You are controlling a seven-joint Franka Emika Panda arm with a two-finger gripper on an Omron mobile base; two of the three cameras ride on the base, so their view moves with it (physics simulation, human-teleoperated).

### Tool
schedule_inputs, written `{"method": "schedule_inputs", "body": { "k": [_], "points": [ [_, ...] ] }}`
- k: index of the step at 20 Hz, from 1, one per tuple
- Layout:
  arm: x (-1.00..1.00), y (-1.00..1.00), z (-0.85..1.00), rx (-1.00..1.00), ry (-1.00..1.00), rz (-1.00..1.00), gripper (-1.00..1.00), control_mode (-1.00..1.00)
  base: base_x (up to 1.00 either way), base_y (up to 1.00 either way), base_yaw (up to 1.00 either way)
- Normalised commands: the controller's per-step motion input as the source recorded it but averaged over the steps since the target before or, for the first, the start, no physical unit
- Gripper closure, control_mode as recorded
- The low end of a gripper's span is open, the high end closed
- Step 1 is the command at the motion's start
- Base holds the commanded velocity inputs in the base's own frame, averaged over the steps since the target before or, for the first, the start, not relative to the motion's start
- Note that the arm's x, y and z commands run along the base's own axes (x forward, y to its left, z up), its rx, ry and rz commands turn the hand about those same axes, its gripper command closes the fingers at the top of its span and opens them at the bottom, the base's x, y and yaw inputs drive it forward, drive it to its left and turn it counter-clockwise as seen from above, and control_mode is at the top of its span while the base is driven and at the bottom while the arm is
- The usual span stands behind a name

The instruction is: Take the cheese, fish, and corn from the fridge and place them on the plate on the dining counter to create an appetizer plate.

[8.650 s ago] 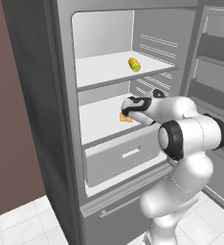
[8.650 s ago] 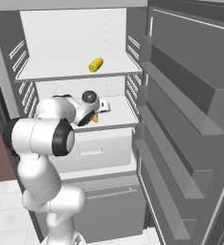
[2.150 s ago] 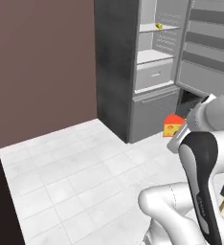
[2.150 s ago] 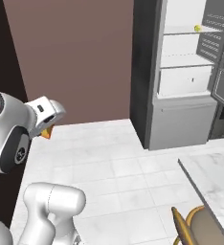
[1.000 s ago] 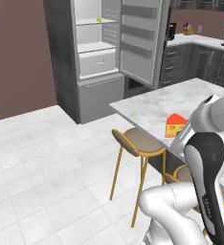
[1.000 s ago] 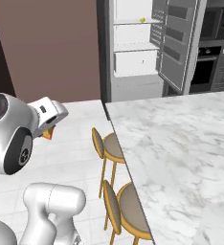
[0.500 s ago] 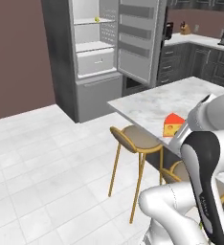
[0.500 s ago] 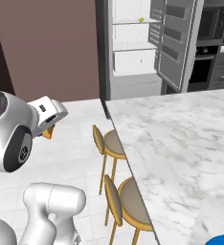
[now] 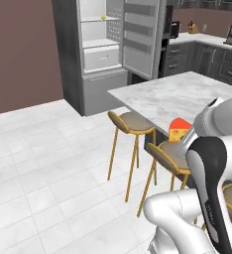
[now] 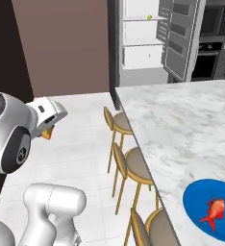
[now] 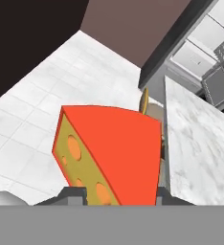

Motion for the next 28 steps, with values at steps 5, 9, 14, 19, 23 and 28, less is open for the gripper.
{"method": "schedule_inputs", "body": {
  "k": [5, 9, 14, 19, 23, 28],
  "points": [
    [0.0, 0.0, 0.0, 0.0, 0.0, 0.0, 1.0, 1.0, -1.0, -0.9, -0.02],
    [0.0, 0.0, 0.0, 0.0, 0.0, 0.0, 1.0, 1.0, -0.79, -0.93, -0.12],
    [0.0, 0.0, 0.0, 0.0, 0.0, 0.0, 1.0, 1.0, -0.17, -0.7, -0.17],
    [0.0, 0.0, 0.0, 0.0, 0.0, 0.0, 1.0, 1.0, -0.05, -0.41, -0.36],
    [0.0, 0.0, 0.0, 0.0, 0.0, 0.0, 1.0, 1.0, -0.17, -0.14, -0.66],
    [0.0, 0.0, 0.0, 0.0, 0.0, 0.0, 1.0, 1.0, -0.21, -0.11, -0.71]
  ]
}}
